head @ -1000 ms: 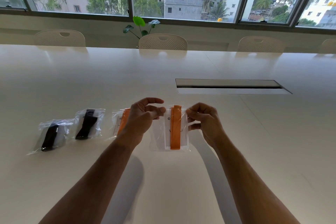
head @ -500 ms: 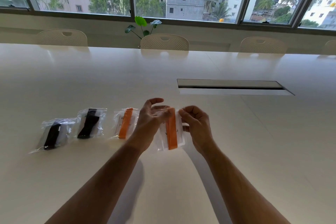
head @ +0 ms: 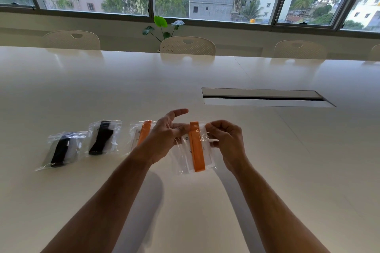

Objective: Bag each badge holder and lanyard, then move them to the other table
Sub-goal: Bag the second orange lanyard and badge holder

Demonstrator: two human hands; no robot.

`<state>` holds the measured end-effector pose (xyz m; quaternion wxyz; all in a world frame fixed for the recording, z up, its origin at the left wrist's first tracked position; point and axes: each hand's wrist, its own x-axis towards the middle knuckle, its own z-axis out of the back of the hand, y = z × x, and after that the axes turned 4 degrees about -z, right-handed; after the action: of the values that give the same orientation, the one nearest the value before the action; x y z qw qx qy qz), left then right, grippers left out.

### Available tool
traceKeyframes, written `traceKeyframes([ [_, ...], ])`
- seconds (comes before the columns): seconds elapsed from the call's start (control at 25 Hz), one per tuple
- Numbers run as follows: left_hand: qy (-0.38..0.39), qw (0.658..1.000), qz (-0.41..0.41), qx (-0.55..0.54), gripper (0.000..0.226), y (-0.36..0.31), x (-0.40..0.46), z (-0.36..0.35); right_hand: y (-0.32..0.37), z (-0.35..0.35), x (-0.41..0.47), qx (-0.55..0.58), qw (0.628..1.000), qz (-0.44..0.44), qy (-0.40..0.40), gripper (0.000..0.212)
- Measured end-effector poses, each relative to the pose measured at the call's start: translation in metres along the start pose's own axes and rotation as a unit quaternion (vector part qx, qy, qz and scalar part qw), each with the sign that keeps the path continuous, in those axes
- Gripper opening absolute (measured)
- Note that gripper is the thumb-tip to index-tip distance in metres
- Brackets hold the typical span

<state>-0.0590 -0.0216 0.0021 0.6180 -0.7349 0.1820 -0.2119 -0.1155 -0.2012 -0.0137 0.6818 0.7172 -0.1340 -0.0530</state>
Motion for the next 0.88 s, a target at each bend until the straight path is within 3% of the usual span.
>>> traceKeyframes([
  [0.16, 0.055, 0.998, 0.028, -0.018, 0.058, -0.004, 0.002, 0.01, -0.003, 0.003, 0.002, -0.009, 1.0, -0.005, -0.001, 0.017],
  [0.28, 0.074, 0.996, 0.041, -0.019, 0.051, -0.003, 0.003, 0.014, -0.005, 0.007, 0.003, -0.01, 1.0, -0.012, -0.002, 0.017],
  [0.52, -0.036, 0.998, 0.029, 0.052, 0.038, 0.002, 0.005, 0.017, -0.007, 0.011, 0.007, -0.017, 1.0, -0.016, -0.001, 0.018],
  [0.68, -0.111, 0.993, 0.032, 0.037, 0.048, 0.002, 0.005, 0.017, -0.008, 0.012, 0.009, -0.013, 1.0, -0.014, -0.002, 0.018],
  [0.88, -0.151, 0.987, 0.051, 0.006, 0.053, 0.0, 0.004, 0.017, -0.01, 0.009, 0.011, 0.004, 1.0, -0.026, 0.007, 0.018],
])
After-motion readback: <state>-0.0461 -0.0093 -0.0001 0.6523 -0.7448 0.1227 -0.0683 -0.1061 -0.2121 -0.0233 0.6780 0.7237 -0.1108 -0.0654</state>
